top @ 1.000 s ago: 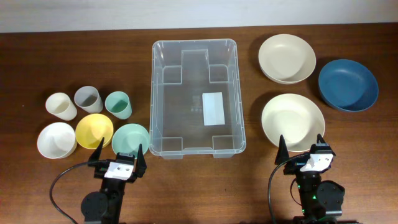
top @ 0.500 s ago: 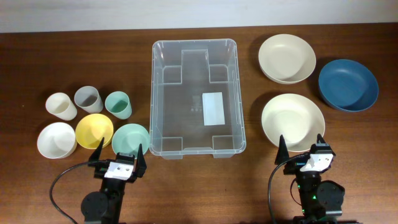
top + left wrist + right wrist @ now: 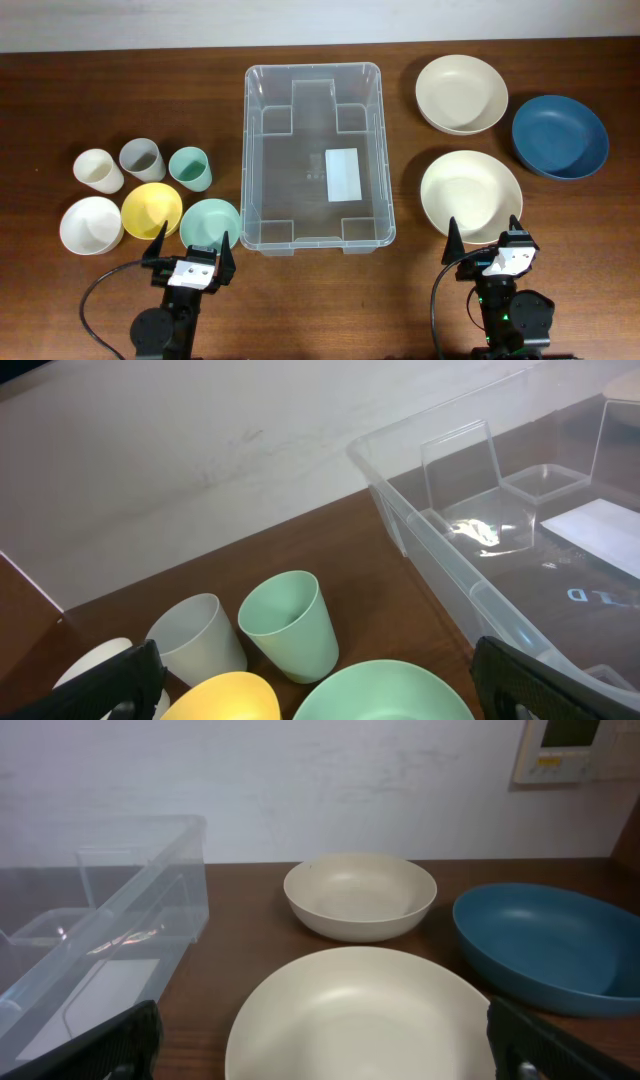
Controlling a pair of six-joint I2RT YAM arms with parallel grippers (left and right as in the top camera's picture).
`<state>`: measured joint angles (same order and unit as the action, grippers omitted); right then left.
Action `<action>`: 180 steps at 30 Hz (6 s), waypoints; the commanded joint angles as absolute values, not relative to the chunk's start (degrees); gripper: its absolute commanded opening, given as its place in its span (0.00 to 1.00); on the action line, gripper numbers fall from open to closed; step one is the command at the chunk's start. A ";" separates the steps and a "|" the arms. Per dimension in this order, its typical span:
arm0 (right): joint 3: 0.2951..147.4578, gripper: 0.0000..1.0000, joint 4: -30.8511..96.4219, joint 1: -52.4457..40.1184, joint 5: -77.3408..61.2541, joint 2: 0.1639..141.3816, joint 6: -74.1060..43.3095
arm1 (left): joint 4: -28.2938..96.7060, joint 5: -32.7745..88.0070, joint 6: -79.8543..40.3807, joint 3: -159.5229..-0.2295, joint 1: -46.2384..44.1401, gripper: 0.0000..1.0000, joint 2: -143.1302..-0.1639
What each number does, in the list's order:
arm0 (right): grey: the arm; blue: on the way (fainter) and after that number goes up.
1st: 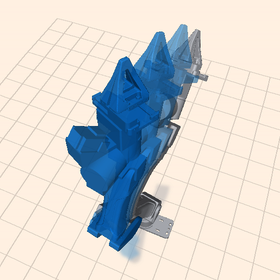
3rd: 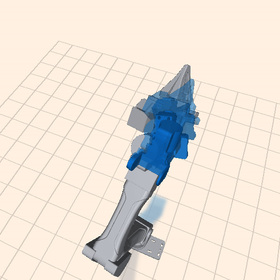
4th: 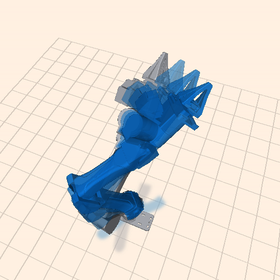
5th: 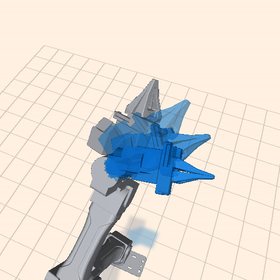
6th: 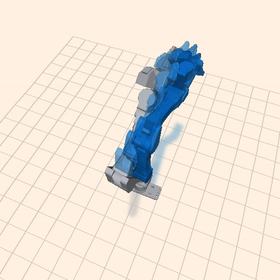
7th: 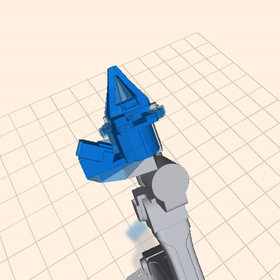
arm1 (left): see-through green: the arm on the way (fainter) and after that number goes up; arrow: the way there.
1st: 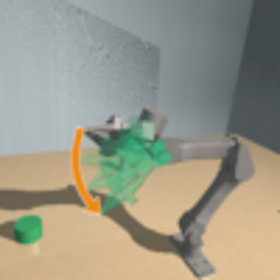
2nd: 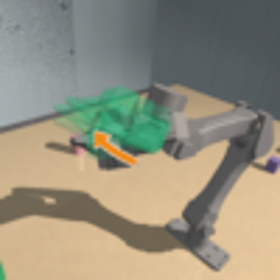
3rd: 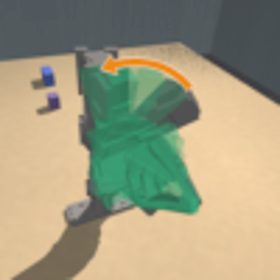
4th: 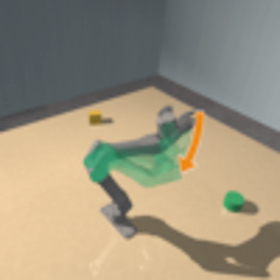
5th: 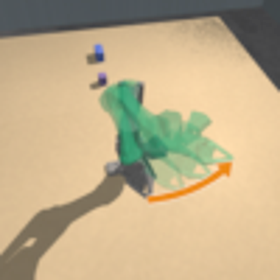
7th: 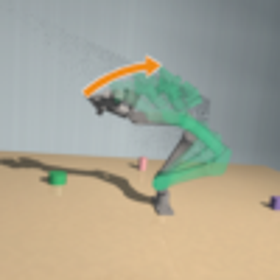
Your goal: Pack container
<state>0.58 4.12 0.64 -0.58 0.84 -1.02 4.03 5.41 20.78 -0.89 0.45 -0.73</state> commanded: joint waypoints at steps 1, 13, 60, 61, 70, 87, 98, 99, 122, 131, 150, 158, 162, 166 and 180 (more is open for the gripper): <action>0.32 0.99 4.34 0.38 -1.32 0.25 -0.64 | 3.95 5.82 20.40 -0.51 0.54 1.00 -0.30; 1.32 0.99 3.68 0.38 -2.33 0.86 -3.88 | 3.88 4.73 12.14 -0.86 0.54 1.00 -0.40; 77.49 0.99 37.28 42.09 -23.77 104.62 -21.52 | 42.09 7.73 9.67 -58.35 0.54 1.00 -54.68; 77.47 0.99 36.42 42.09 -23.77 105.73 -21.52 | 42.11 7.73 9.67 -58.35 0.54 1.00 -54.70; 77.43 0.99 31.05 42.09 -19.53 113.10 -21.54 | 42.09 7.73 9.67 -58.35 0.54 1.00 -54.70; 77.43 0.70 24.53 41.91 -19.25 117.82 -21.54 | 42.06 7.75 9.69 -58.35 0.54 1.00 -54.68; 77.43 0.48 23.20 40.34 -19.22 117.82 -21.54 | 42.06 7.75 9.69 -58.35 0.54 1.00 -54.68; 77.43 0.44 23.14 40.18 -19.22 117.82 -21.54 | 42.06 7.75 9.69 -58.35 0.54 1.00 -54.68; 77.36 0.37 22.85 40.10 -14.31 120.40 -23.46 | 42.06 7.75 9.69 -58.35 0.54 1.00 -54.68; 77.36 0.19 22.68 40.10 -14.35 120.40 -23.46 | 42.06 7.75 9.69 -58.35 0.54 1.00 -54.68; 77.84 0.04 21.56 40.25 -14.70 119.39 -23.99 | 42.06 7.73 9.72 -58.35 0.54 1.00 -54.68; 81.60 0.04 25.67 40.18 -14.76 111.57 -24.51 | 42.04 7.73 9.72 -58.35 0.54 1.00 -54.68; 85.45 0.04 32.23 40.10 -14.76 105.03 -24.49 | 42.04 7.73 9.72 -58.35 0.54 1.00 -54.70; 89.60 0.04 39.44 38.26 -17.74 98.06 -22.04 | 42.04 7.75 9.72 -58.35 0.54 1.00 -54.70; 105.89 0.04 53.10 -11.73 -4.08 93.89 -14.00 | 42.06 7.73 9.69 -58.35 0.54 1.00 -54.70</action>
